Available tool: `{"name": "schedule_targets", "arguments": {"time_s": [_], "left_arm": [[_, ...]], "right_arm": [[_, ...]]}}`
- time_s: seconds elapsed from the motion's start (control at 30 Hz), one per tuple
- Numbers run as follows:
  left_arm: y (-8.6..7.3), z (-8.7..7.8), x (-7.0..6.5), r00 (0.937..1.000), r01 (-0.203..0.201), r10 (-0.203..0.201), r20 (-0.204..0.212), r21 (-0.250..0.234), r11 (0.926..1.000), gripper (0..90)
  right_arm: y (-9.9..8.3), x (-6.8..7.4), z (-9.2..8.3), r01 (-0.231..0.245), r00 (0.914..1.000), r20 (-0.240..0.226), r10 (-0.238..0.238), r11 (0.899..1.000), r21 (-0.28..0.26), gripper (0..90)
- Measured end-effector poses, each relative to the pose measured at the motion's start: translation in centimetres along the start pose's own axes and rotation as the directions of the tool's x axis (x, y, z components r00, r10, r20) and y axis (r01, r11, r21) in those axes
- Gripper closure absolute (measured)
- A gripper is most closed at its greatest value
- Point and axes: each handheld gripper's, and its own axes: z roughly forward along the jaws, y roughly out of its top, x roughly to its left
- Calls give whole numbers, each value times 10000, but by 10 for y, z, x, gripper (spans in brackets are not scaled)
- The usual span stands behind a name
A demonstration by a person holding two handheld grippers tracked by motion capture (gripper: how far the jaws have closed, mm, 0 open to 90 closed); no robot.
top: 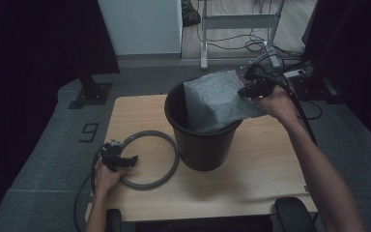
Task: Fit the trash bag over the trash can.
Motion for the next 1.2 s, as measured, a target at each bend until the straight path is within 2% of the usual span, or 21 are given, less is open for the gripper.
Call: {"name": "schedule_targets", "arguments": {"time_s": [0.1,0.2,0.27,0.33,0.4,0.43,0.5,0.53,0.6,0.7,0.73,0.77,0.93,1.1,1.2], "left_arm": [[1,-1,0,10000,-28,27,19,106,9999,0],[0,-1,-1,10000,-33,33,35,105,9999,0],[-1,-1,-1,10000,-61,61,53,92,9999,0],[-1,-1,-1,9999,-85,84,66,36,10000,0],[-2,-2,-1,9999,-87,87,78,7,10000,0],[-2,-2,-1,9999,-90,90,77,-1,10000,0],[-2,-1,-1,9999,-90,90,80,-1,10000,0],[-2,-1,-1,9999,-92,92,80,-1,10000,0],[-2,-1,-1,9999,-80,80,77,26,10000,0],[-1,-1,-1,10000,-55,55,46,55,10000,0],[-1,-1,-1,10000,-54,53,52,80,10000,0],[-1,-1,-1,10000,-50,50,48,93,9999,0],[1,-2,-1,10000,-43,42,37,240,9997,0],[3,-5,-1,10000,46,-47,7,391,9992,56],[4,-8,1,9998,208,-211,54,500,9985,94]], "right_arm": [[6,5,-3,105,9998,-179,-109,9997,-204,879],[15,14,-4,322,9986,-420,-333,9991,-273,866],[19,19,-2,449,9985,-291,-455,9988,-196,757],[21,17,1,272,9996,17,-271,9996,-88,588],[19,11,4,-44,9991,431,45,10000,-17,491],[17,7,6,-163,9978,640,158,9998,76,480],[10,-2,11,-332,9980,556,316,9991,275,537],[5,-5,14,-310,9992,266,299,9986,435,602],[-1,-6,15,-341,9994,-66,344,9988,340,705],[-1,-3,11,-217,9997,60,216,9995,245,763],[2,-1,8,-40,9998,211,36,9998,218,842],[4,1,5,63,9997,237,-67,9999,150,881],[18,17,-3,489,9988,-21,-489,9988,-97,885],[26,34,8,781,9947,-651,-794,9967,-223,881],[27,47,19,1146,9873,-1094,-1151,9934,-112,868]]}}
